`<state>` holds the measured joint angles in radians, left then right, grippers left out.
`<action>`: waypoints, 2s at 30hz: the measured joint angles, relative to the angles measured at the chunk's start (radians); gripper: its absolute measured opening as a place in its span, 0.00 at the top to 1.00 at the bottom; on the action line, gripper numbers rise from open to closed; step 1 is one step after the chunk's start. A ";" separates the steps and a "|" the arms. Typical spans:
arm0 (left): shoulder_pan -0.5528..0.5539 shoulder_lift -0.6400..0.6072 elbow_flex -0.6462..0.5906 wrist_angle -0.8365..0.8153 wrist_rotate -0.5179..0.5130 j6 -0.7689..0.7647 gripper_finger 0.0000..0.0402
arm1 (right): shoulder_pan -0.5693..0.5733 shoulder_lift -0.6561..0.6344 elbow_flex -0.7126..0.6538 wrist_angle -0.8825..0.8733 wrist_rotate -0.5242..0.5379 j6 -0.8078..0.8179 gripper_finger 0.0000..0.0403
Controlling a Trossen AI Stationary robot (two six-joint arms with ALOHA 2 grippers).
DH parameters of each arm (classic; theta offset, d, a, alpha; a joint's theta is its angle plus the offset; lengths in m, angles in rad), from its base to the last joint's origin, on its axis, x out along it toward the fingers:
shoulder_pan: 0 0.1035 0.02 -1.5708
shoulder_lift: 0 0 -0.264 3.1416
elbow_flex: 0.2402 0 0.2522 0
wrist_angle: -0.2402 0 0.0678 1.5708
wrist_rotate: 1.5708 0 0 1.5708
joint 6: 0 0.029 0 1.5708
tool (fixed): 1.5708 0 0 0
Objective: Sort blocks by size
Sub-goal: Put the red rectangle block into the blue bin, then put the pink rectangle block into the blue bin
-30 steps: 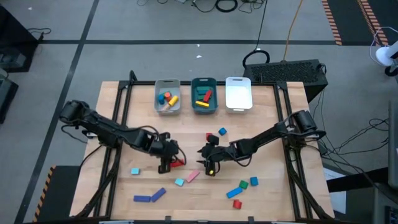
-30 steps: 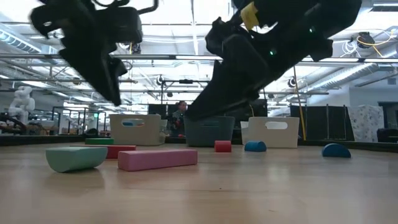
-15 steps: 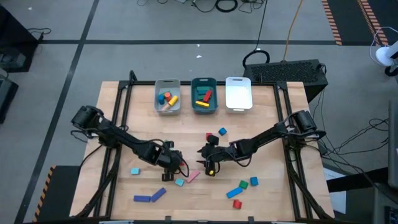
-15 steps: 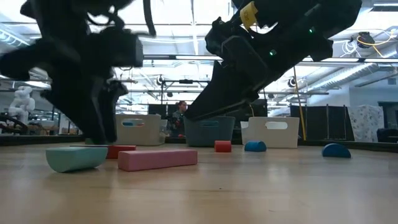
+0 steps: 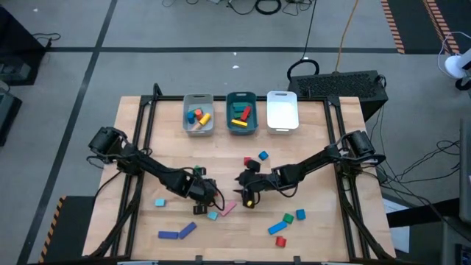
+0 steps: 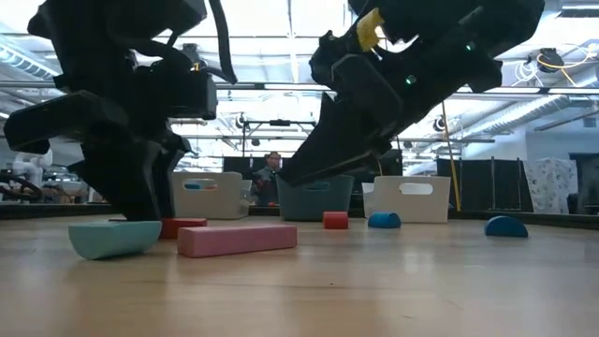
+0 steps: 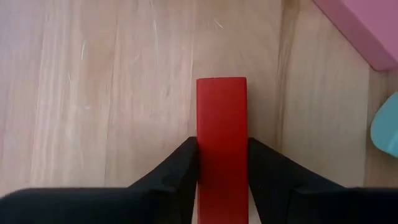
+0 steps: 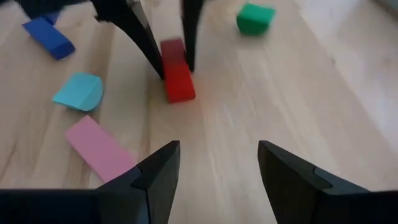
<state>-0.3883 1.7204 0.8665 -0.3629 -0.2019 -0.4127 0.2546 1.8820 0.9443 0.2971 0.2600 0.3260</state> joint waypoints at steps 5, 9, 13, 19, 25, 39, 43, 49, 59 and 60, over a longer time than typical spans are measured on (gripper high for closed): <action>0.019 0.003 0.015 -0.010 -0.005 0.013 0.74 | 0.013 0.000 0.000 -0.169 0.003 0.168 0.50; 0.057 0.006 0.040 -0.024 -0.011 0.095 0.74 | 0.038 -0.001 0.001 -0.327 0.070 0.312 0.50; 0.135 0.006 0.102 -0.044 -0.011 0.204 0.74 | 0.048 -0.003 0.005 -0.429 0.137 0.411 0.50; 0.302 0.005 0.227 -0.099 0.003 0.398 0.74 | 0.048 -0.005 0.005 -0.484 0.168 0.423 0.50; 0.486 0.007 0.348 -0.103 0.064 0.578 0.74 | 0.041 -0.005 0.003 -0.491 0.176 0.331 0.50; 0.785 0.322 0.830 -0.272 0.187 0.762 0.74 | -0.017 -0.003 0.002 -0.483 0.186 0.256 0.50; 0.822 0.419 0.922 -0.341 0.202 0.775 0.74 | -0.019 -0.002 0.001 -0.481 0.191 0.255 0.50; 0.850 0.473 0.932 -0.370 0.201 0.786 0.66 | -0.027 -0.002 0.001 -0.478 0.193 0.234 0.50; 0.855 0.479 0.933 -0.333 0.201 0.818 0.55 | -0.052 -0.002 0.001 -0.469 0.183 0.226 0.50; 0.855 0.479 0.933 -0.331 0.199 0.818 0.55 | -0.053 -0.001 0.001 -0.468 0.183 0.226 0.50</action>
<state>0.4671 2.1998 1.7992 -0.6936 -0.0033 0.4055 0.2011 1.8806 0.9451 -0.1710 0.4434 0.5518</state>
